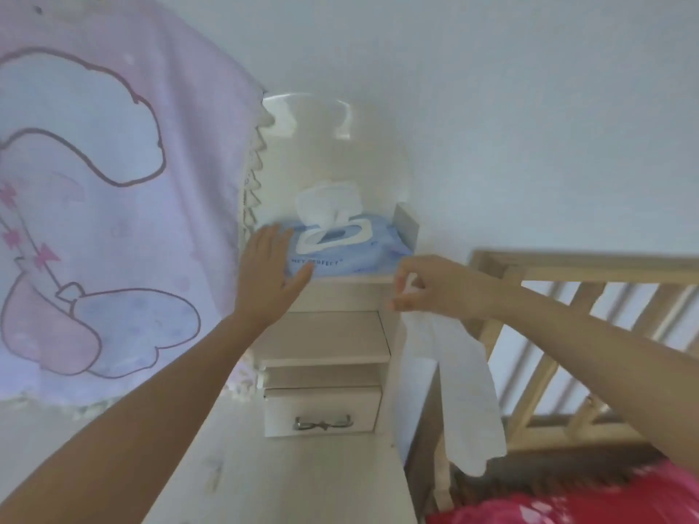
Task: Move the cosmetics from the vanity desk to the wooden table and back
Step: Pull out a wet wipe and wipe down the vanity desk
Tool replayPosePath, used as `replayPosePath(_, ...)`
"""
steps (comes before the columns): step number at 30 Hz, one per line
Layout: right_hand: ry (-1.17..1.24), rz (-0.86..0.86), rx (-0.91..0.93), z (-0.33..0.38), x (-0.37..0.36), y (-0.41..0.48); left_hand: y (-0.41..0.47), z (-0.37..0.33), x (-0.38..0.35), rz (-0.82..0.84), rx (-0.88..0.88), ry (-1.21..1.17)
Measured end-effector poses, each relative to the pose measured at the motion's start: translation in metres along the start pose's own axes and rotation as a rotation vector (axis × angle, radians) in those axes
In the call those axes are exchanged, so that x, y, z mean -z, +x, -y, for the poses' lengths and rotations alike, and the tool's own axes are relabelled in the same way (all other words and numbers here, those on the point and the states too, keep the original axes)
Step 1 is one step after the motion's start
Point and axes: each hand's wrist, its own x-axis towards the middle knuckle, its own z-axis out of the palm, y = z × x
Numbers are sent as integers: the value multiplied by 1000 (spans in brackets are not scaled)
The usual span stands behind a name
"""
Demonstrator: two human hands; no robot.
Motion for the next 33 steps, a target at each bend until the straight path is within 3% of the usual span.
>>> replayPosePath(3,318,86,-235,-51,-50,-6,-67,2,-1,-66,110,-58)
replayPosePath(6,559,103,-416,-90,-98,-8,-160,3,-8,40,223,-44)
replayPosePath(10,612,147,-531,-119,-160,3,-267,2,-8,214,372,57)
replayPosePath(14,680,20,-614,-144,-229,8,-333,5,0,324,500,191)
replayPosePath(16,541,54,-534,-154,-266,9,-356,13,5,343,517,282)
replayPosePath(20,60,232,-155,-179,-321,18,-373,42,22,440,548,453)
replayPosePath(22,-123,242,32,-187,-335,25,-381,57,25,476,563,507)
replayPosePath(24,-110,180,154,-193,-350,30,-389,66,26,499,563,517)
replayPosePath(28,-138,80,208,-195,-375,37,-396,70,24,470,563,511)
replayPosePath(30,-87,20,369,-173,-382,25,-395,69,24,452,576,488)
replayPosePath(33,25,136,632,-131,-403,-11,-396,71,26,499,580,460)
